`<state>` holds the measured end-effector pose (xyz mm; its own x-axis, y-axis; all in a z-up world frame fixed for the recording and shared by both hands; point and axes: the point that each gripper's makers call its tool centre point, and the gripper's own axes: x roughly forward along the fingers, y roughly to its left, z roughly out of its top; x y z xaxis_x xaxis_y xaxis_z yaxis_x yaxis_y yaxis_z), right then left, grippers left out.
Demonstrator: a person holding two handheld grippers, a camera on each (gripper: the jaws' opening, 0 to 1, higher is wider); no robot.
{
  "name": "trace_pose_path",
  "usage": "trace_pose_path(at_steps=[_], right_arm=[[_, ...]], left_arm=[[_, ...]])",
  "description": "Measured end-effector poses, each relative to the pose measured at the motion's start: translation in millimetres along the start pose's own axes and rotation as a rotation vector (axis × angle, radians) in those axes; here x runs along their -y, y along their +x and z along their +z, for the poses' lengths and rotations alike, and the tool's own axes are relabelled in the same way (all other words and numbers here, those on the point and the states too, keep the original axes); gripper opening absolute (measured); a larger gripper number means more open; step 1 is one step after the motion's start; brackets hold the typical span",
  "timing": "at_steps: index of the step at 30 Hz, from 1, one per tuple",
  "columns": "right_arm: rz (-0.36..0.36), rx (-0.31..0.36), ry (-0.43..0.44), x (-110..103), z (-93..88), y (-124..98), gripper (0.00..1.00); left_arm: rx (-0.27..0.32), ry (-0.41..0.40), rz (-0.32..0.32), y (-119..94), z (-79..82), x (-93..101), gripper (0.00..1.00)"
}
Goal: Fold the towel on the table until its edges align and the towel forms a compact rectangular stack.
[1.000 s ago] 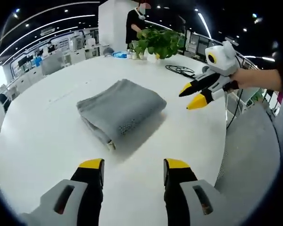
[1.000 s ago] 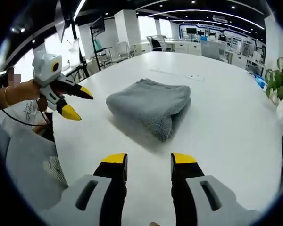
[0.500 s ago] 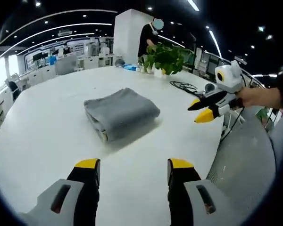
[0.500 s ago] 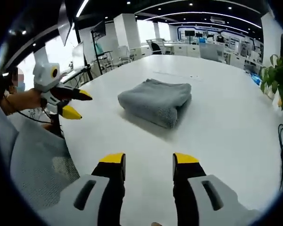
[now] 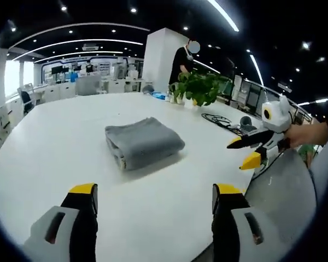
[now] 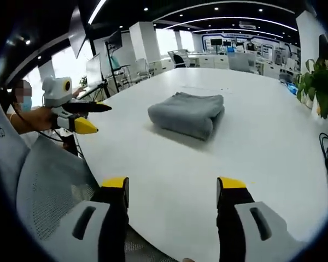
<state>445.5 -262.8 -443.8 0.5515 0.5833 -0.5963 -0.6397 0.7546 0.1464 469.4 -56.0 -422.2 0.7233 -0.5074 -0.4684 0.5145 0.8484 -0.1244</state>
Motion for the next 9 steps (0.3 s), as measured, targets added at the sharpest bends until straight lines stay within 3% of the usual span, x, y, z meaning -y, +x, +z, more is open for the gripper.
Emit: trace_pose_path(at_steps=[2, 5, 9], right_arm=[[0.004, 0.012, 0.011, 0.3, 2.8, -0.5, 0.79], [-0.014, 0.020, 0.015, 2.3, 4.7, -0.7, 0.79], [-0.025, 0.044, 0.020, 2.0, 9.8, -1.1, 0.87]], left_arm=[[-0.001, -0.008, -0.011, -1.9, -1.8, 0.6, 0.90], [-0.002, -0.004, -0.012, -3.4, -3.8, 1.5, 0.92], [0.004, -0.014, -0.006, -6.4, -5.0, 1.8, 0.96]])
